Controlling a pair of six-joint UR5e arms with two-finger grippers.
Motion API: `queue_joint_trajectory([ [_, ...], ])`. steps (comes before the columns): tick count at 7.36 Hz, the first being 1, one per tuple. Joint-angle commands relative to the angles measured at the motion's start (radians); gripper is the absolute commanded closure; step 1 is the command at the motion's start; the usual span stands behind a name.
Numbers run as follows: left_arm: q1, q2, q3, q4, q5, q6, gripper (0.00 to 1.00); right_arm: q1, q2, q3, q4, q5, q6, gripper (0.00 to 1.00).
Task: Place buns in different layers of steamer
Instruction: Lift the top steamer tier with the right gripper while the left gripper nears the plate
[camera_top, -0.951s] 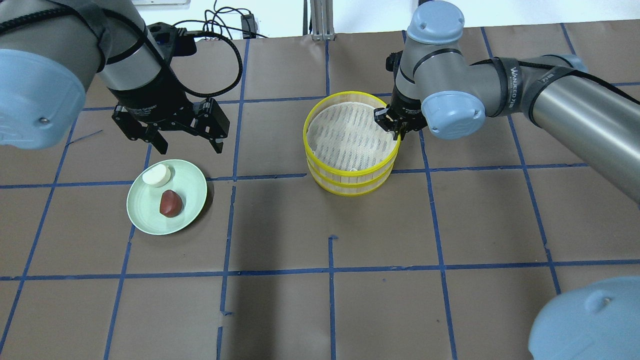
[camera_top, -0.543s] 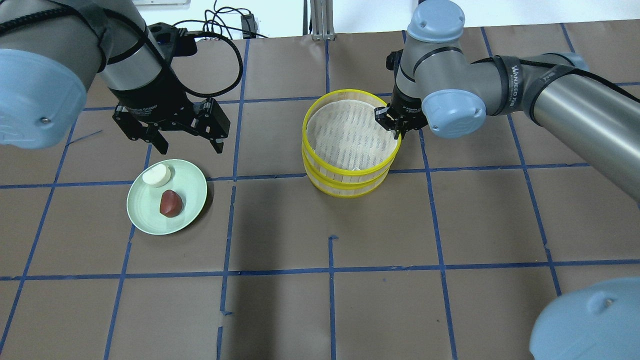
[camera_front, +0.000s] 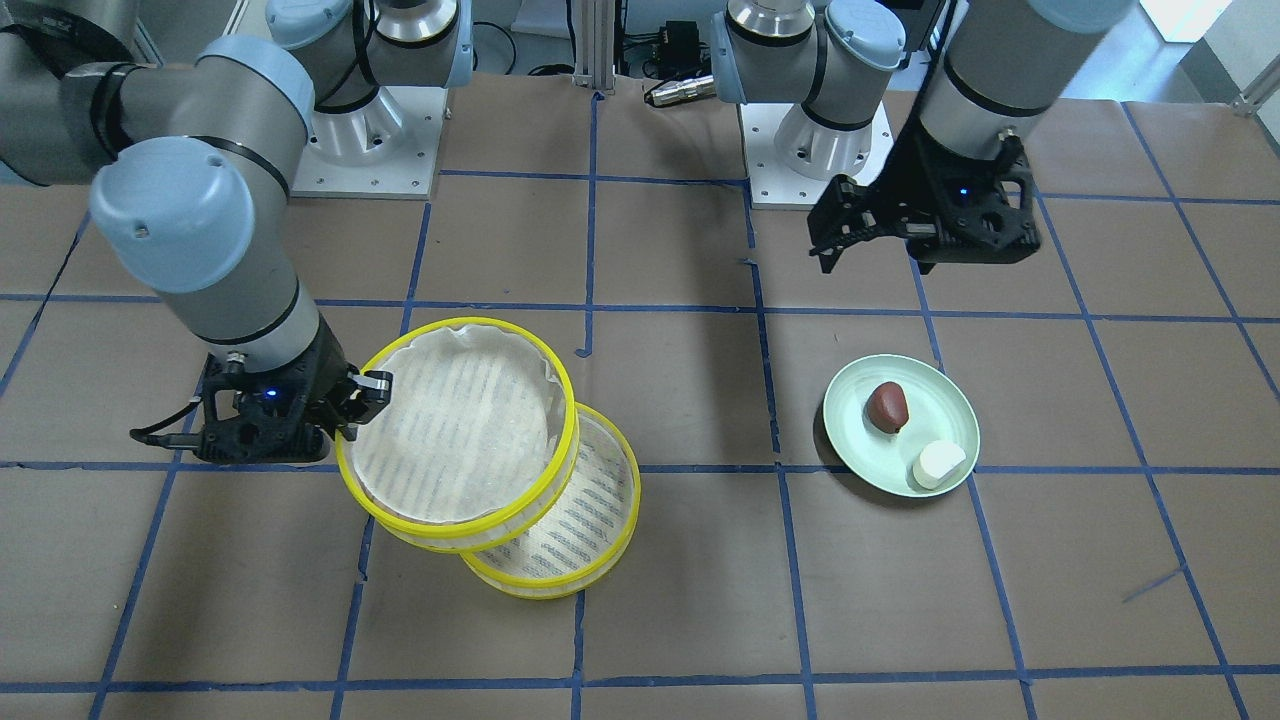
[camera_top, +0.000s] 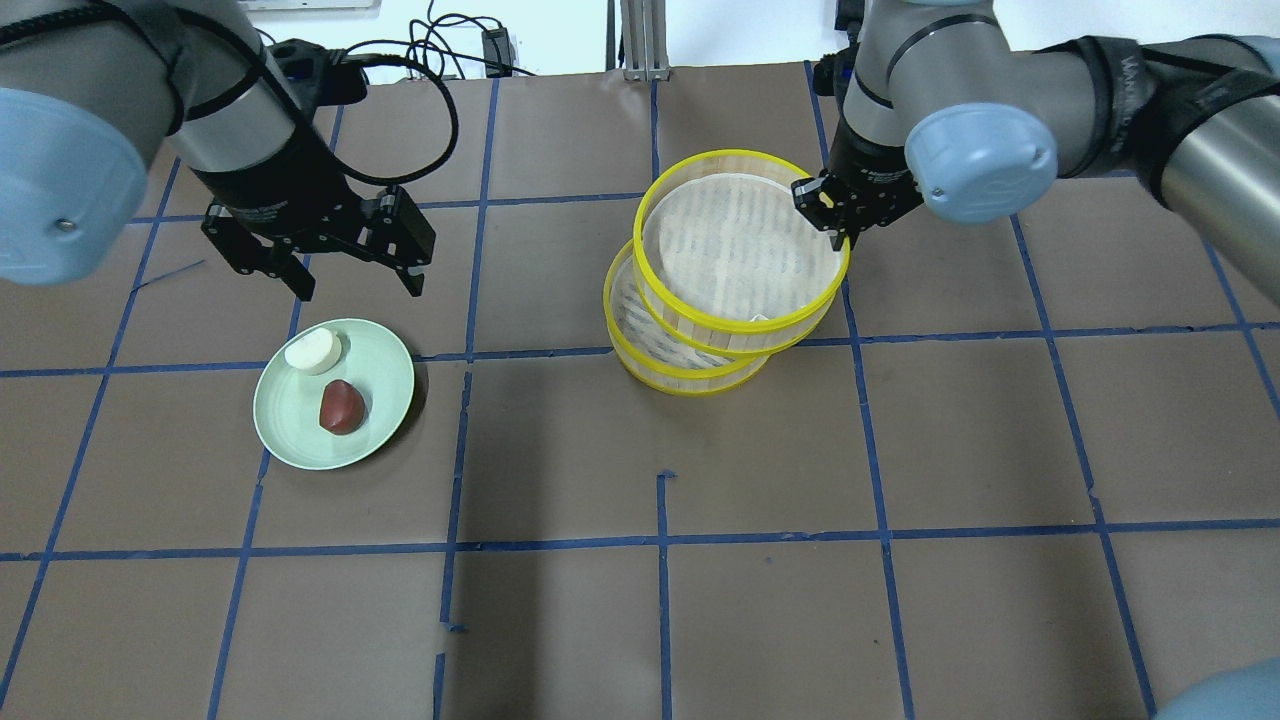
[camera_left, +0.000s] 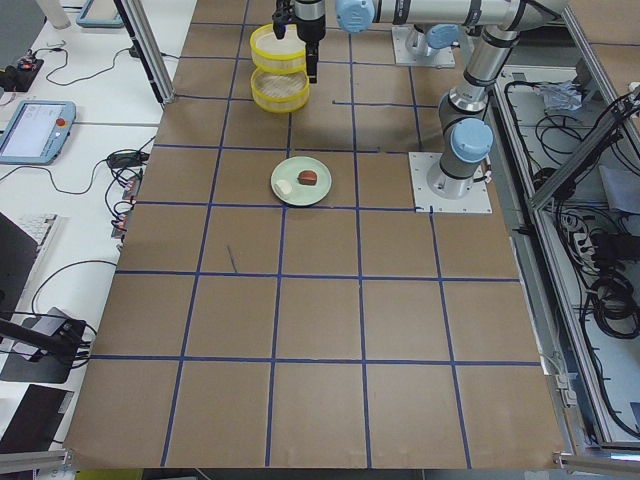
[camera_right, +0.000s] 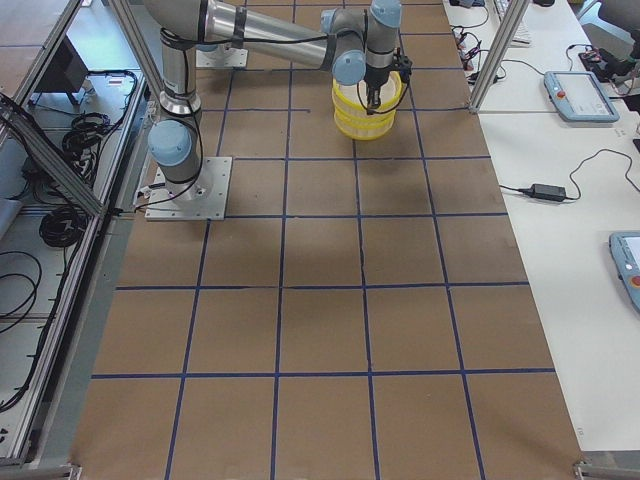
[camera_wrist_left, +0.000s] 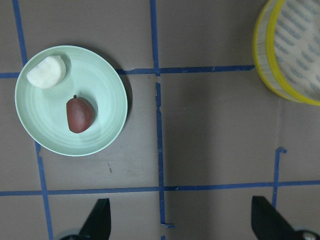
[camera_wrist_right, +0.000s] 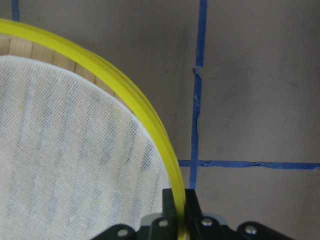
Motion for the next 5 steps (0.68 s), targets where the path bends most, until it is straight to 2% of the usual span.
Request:
queue_joint_trajectory([
  [1,0.157,-0.061,-0.080,0.083,0.009,0.193,0.00,-0.073,-0.026,0.001,0.029,-0.006,-0.109,0.93],
  [3,0.223,-0.137,-0.164,0.210,0.027,0.247,0.01,-0.160,-0.027,0.003,0.040,-0.004,-0.193,0.93],
  [5,0.300,-0.245,-0.175,0.355,0.058,0.346,0.01,-0.182,-0.038,0.008,0.041,-0.048,-0.206,0.93],
])
